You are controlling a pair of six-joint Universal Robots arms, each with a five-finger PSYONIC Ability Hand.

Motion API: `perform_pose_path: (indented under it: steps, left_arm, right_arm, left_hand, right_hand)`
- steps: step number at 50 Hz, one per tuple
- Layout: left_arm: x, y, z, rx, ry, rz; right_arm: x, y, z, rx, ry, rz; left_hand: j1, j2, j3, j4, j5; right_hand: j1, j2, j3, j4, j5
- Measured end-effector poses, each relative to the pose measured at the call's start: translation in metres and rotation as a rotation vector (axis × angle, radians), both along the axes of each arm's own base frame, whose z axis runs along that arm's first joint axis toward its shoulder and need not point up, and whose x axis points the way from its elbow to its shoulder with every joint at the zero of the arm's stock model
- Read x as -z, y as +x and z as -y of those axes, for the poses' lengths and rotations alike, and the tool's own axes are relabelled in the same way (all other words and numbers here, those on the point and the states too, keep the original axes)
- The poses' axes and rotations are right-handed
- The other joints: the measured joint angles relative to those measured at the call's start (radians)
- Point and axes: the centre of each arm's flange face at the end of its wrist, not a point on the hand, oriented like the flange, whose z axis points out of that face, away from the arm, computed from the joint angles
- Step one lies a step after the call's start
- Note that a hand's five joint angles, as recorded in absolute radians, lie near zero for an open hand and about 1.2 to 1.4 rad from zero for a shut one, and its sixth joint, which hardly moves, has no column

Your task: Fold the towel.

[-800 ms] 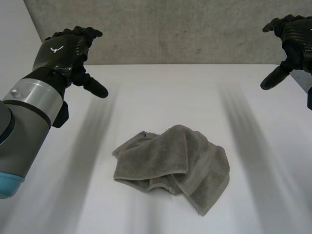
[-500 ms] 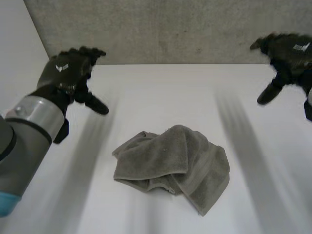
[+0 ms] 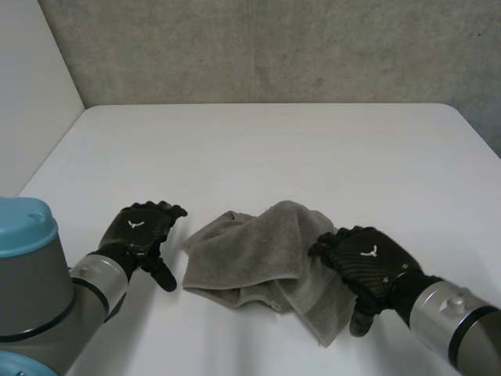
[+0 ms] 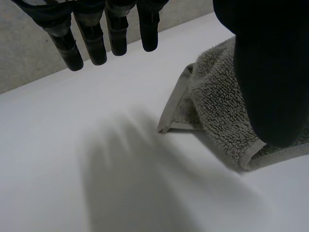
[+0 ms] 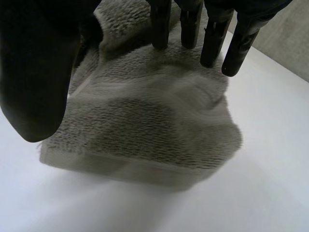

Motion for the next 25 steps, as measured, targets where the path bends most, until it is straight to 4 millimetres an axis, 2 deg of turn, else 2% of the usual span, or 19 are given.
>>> perform_pose_path:
  steps: [10,17,19,20,21,22,25]
  left_arm:
    - [0.016,-0.015,0.000,0.041,-0.015,-0.008]
    - [0.029,-0.027,-0.003,0.081,-0.019,-0.010]
    - [0.032,-0.031,-0.004,0.093,-0.020,-0.010]
    - [0.034,-0.034,-0.004,0.100,-0.022,-0.010]
    - [0.035,-0.035,-0.004,0.103,-0.025,-0.011]
    - [0.036,-0.038,-0.003,0.107,-0.034,-0.013]
    - [0.035,-0.042,0.002,0.104,-0.067,-0.021]
  right_arm:
    - [0.021,0.006,0.004,-0.003,-0.023,0.033]
    - [0.037,0.012,0.015,0.002,-0.054,0.033]
    - [0.041,0.013,0.019,0.013,-0.063,0.028]
    - [0.043,0.014,0.021,0.021,-0.070,0.025]
    - [0.044,0.014,0.023,0.025,-0.073,0.023]
    - [0.044,0.015,0.026,0.039,-0.083,0.018]
    - [0.041,0.016,0.035,0.068,-0.113,0.014]
  left_hand:
    - [0.004,0.002,0.002,0.002,0.004]
    - [0.070,0.068,0.069,0.071,0.072]
    - [0.158,0.143,0.143,0.144,0.143]
    - [0.241,0.232,0.233,0.235,0.236]
    - [0.274,0.272,0.273,0.275,0.260]
    - [0.472,0.455,0.455,0.457,0.452]
    - [0.762,0.771,0.771,0.759,0.752]
  right_hand:
    - [0.110,0.101,0.108,0.096,0.129]
    - [0.345,0.355,0.351,0.335,0.351]
    - [0.507,0.517,0.511,0.499,0.507]
    - [0.680,0.685,0.662,0.654,0.672]
    - [0.777,0.760,0.754,0.747,0.769]
    - [0.968,0.964,0.964,0.958,0.977]
    - [1.063,1.049,1.079,1.064,1.081]
